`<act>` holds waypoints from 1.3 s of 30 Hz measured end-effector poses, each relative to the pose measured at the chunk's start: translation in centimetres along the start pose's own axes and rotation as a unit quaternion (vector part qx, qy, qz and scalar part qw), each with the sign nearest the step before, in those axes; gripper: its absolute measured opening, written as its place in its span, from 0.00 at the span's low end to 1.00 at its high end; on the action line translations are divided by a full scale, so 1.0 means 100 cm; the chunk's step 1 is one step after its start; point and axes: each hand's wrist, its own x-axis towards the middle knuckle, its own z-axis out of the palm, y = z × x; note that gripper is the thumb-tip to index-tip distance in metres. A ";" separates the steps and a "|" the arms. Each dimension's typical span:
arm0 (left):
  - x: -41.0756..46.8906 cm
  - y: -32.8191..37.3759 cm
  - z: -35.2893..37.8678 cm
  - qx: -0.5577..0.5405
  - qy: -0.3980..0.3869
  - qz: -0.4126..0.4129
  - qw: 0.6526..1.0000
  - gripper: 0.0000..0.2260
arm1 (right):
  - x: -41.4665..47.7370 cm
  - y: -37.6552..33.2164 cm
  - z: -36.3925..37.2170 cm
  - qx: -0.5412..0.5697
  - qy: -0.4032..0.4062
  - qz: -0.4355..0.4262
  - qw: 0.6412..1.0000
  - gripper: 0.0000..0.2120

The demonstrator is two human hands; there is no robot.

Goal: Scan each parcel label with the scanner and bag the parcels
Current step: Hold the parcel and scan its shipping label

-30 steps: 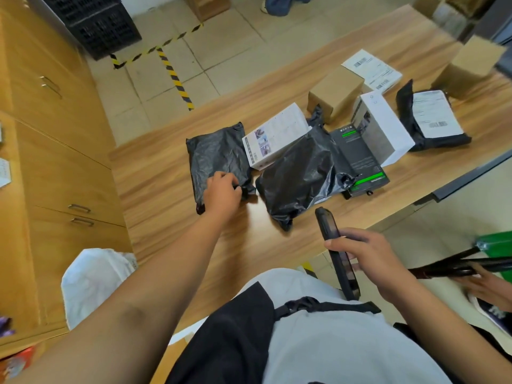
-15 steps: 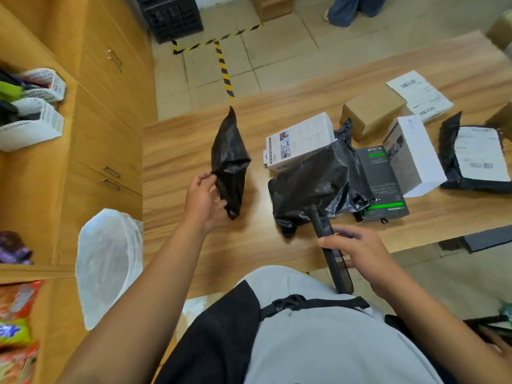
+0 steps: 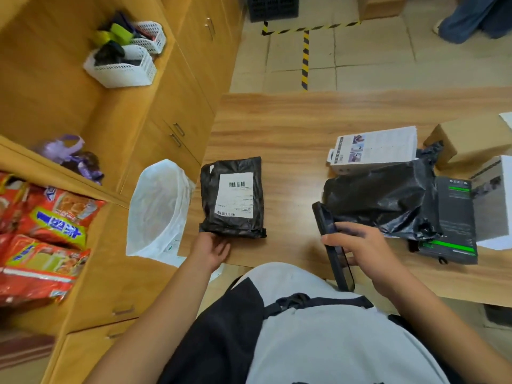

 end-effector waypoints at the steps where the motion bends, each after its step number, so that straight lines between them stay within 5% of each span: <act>1: 0.000 0.000 -0.005 0.003 0.022 0.016 1.000 0.14 | 0.001 0.000 0.003 -0.002 -0.004 -0.002 1.000 0.10; 5: -0.011 0.012 -0.007 0.098 0.177 0.167 0.965 0.14 | 0.002 0.001 0.010 -0.001 -0.017 -0.007 1.000 0.09; 7: -0.018 0.017 -0.001 0.248 0.219 0.305 0.893 0.13 | 0.000 0.002 0.009 0.000 -0.018 -0.009 1.000 0.10; 9: -0.026 0.017 0.011 0.376 0.146 0.445 0.800 0.15 | -0.001 0.002 0.007 0.008 -0.010 -0.015 1.000 0.11; 11: -0.031 0.016 0.031 0.422 0.040 0.492 0.760 0.15 | -0.003 0.003 0.004 0.014 -0.004 -0.021 1.000 0.12; 14: -0.021 0.017 0.068 0.529 -0.005 0.447 0.721 0.17 | -0.009 0.007 -0.002 0.016 0.004 -0.029 0.999 0.07; 19: 0.005 0.022 0.099 0.695 0.113 0.230 0.672 0.45 | -0.017 0.015 -0.020 0.041 0.025 -0.054 0.997 0.20; 27: 0.024 0.026 0.107 0.708 0.122 0.239 0.653 0.49 | -0.023 0.027 -0.042 0.063 0.061 -0.057 0.994 0.18; 29: 0.020 0.031 0.106 0.761 0.057 0.287 0.579 0.48 | -0.021 0.030 -0.045 0.070 0.074 -0.049 0.994 0.13; 32: 0.016 0.038 0.106 0.850 -0.093 0.357 0.375 0.43 | -0.017 0.030 -0.047 0.065 0.091 -0.032 0.993 0.15; 33: 0.015 0.039 0.106 0.863 -0.116 0.360 0.336 0.42 | -0.016 0.030 -0.047 0.063 0.084 -0.027 0.994 0.19; 35: 0.011 0.036 0.105 0.846 -0.098 0.379 0.363 0.38 | -0.014 0.028 -0.046 0.062 0.069 -0.022 0.995 0.29; 37: 0.008 0.026 0.102 0.771 -0.023 0.419 0.478 0.32 | -0.011 0.028 -0.044 0.060 0.060 -0.025 0.996 0.28; 39: 0.004 0.012 0.101 0.703 0.026 0.420 0.573 0.27 | -0.009 0.027 -0.042 0.054 0.058 -0.026 0.997 0.16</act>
